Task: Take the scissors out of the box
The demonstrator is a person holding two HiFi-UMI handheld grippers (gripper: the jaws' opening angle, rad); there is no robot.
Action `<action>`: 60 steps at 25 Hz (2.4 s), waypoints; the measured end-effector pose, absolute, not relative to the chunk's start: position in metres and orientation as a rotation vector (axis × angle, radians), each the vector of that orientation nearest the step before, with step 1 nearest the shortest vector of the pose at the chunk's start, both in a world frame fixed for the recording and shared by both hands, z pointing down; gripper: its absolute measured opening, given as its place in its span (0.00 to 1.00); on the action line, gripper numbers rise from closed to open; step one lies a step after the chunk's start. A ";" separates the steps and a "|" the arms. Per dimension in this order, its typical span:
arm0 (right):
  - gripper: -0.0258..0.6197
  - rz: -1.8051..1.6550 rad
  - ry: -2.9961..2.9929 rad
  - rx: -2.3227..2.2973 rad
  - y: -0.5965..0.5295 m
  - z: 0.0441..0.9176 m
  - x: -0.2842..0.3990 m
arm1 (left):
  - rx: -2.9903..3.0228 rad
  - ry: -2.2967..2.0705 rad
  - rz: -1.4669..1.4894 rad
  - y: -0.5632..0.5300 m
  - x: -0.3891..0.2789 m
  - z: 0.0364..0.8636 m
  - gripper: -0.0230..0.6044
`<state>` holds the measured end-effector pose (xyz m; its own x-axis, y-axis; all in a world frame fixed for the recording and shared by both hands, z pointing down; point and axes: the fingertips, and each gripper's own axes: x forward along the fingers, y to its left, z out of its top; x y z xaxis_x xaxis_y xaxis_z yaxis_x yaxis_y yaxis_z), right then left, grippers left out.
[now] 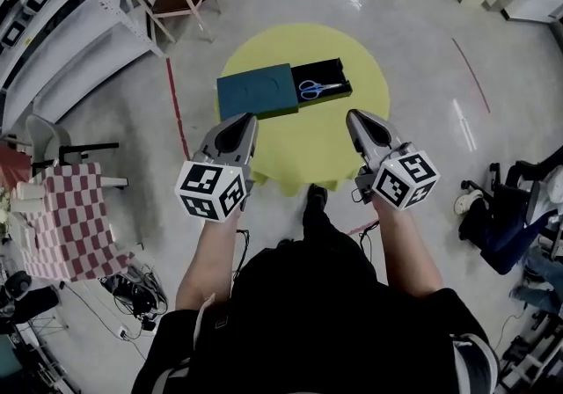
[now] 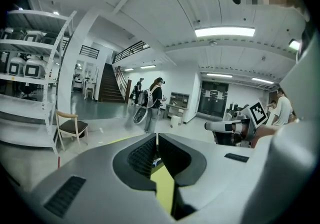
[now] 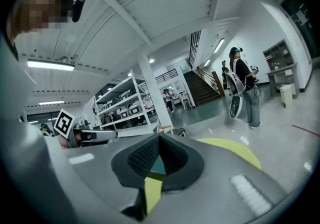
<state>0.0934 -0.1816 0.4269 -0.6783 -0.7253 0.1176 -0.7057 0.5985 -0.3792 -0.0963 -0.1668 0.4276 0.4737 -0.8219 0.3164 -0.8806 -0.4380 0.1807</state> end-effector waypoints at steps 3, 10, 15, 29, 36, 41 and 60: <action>0.06 -0.607 2.817 -1.198 -0.221 0.430 0.100 | 2.382 -1.469 0.270 -0.203 -0.086 0.427 0.07; 0.06 -0.646 2.904 -1.112 -0.271 0.446 0.099 | 2.341 -1.485 0.294 -0.239 -0.072 0.433 0.07; 0.06 -0.649 2.982 -1.085 -0.285 0.459 0.081 | 2.323 -1.492 0.289 -0.252 -0.086 0.441 0.07; 0.06 -0.671 3.325 -1.139 -0.310 0.521 0.037 | 2.385 -1.314 0.196 -0.286 -0.083 0.461 0.07; 0.17 -0.639 3.559 -1.000 -0.330 0.562 0.034 | 2.314 -1.334 0.219 -0.301 -0.086 0.478 0.07; 0.23 -0.679 3.702 -0.822 -0.341 0.604 0.026 | 2.249 -1.366 0.243 -0.306 -0.093 0.496 0.07; 0.29 -0.275 4.226 -0.024 -0.339 0.716 0.018 | 2.063 -1.489 0.277 -0.289 -0.114 0.541 0.07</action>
